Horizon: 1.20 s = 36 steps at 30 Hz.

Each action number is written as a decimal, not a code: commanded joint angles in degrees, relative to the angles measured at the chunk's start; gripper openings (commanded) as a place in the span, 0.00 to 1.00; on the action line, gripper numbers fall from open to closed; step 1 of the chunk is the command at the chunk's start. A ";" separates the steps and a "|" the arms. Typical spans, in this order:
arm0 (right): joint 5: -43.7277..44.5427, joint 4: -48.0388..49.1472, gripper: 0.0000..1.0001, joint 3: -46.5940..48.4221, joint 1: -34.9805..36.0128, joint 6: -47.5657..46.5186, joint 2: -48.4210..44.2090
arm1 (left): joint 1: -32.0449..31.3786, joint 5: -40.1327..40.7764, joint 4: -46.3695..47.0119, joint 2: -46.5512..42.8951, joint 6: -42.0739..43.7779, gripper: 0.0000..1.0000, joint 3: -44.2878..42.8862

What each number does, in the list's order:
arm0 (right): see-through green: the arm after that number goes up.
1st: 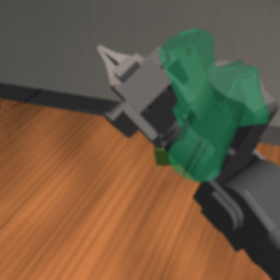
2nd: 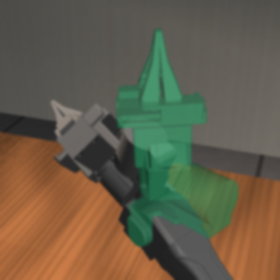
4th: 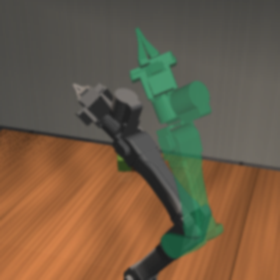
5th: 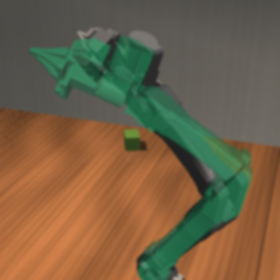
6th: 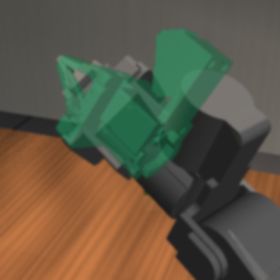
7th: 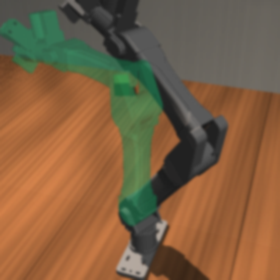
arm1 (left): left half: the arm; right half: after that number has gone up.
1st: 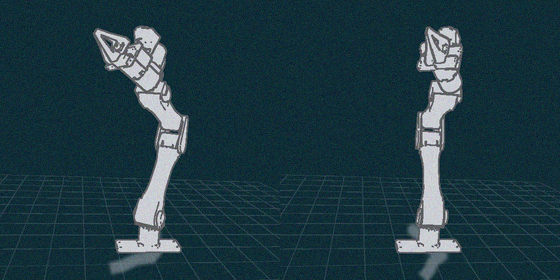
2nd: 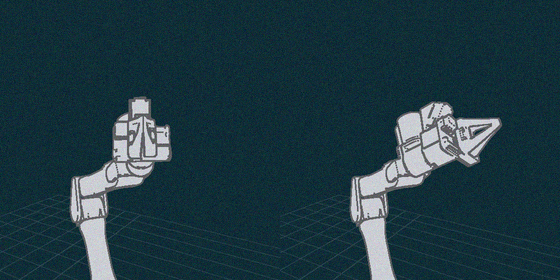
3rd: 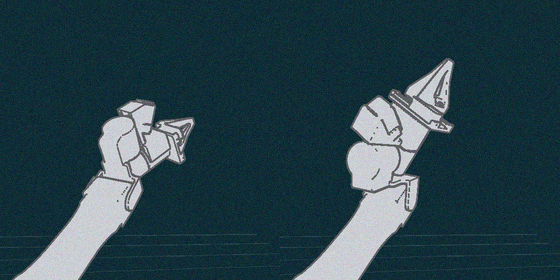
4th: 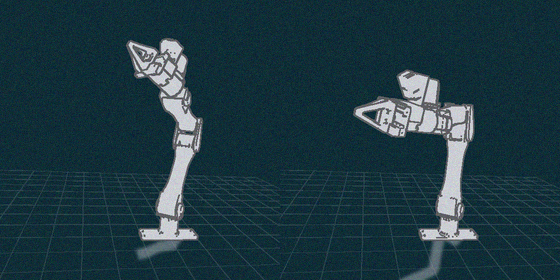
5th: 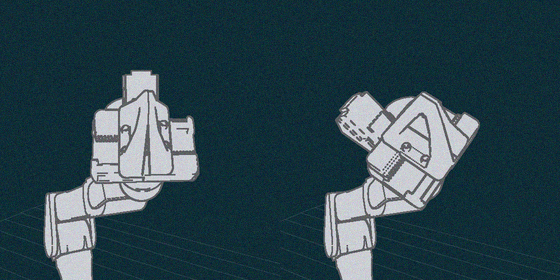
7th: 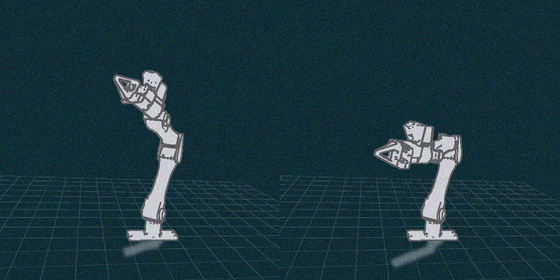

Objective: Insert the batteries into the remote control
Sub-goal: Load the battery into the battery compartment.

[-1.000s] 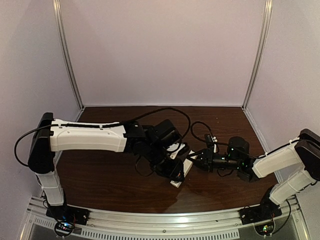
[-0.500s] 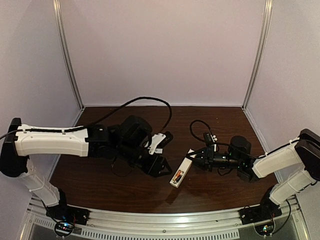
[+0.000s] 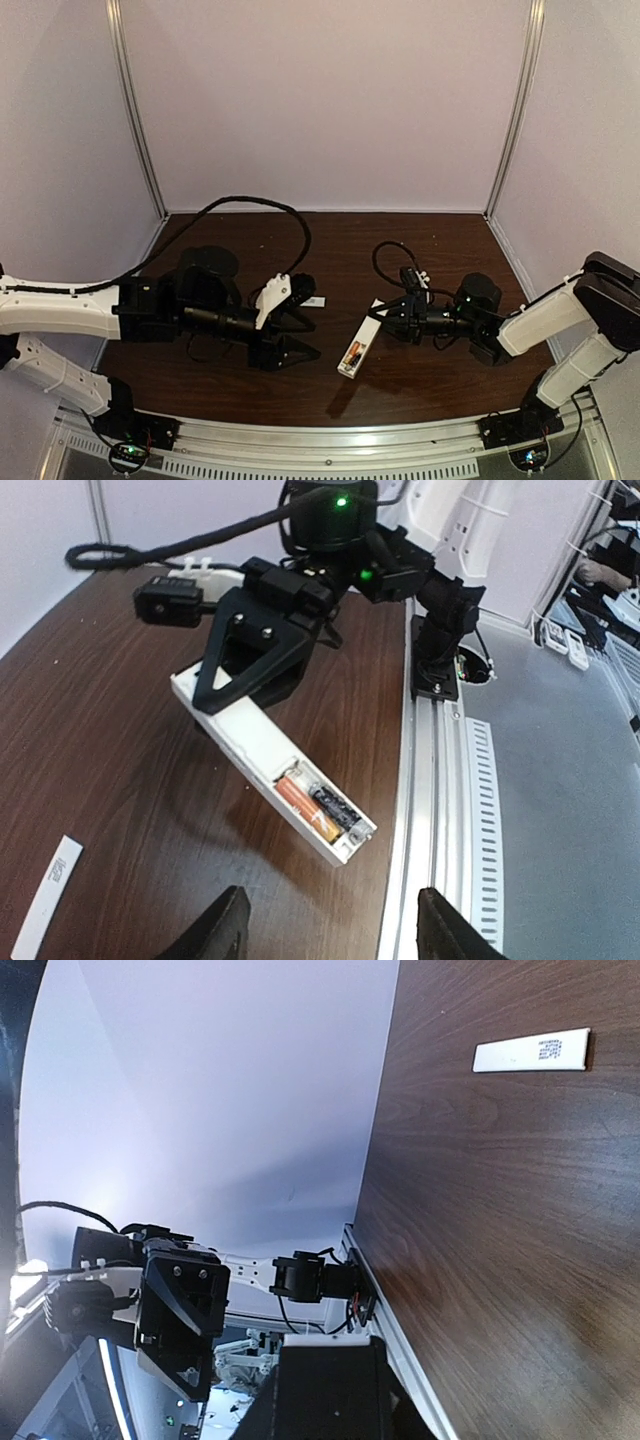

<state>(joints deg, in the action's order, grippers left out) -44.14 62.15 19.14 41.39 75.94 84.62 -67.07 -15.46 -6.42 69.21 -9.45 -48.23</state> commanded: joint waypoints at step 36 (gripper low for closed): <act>-6.52 33.78 0.00 3.49 4.46 17.95 14.25 | -6.76 -5.44 -6.77 12.01 32.51 0.26 -9.25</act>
<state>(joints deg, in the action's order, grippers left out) -49.45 74.78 21.19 45.15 94.35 100.51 -73.52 -20.16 -11.62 79.85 20.21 -56.03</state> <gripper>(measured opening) 0.245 0.286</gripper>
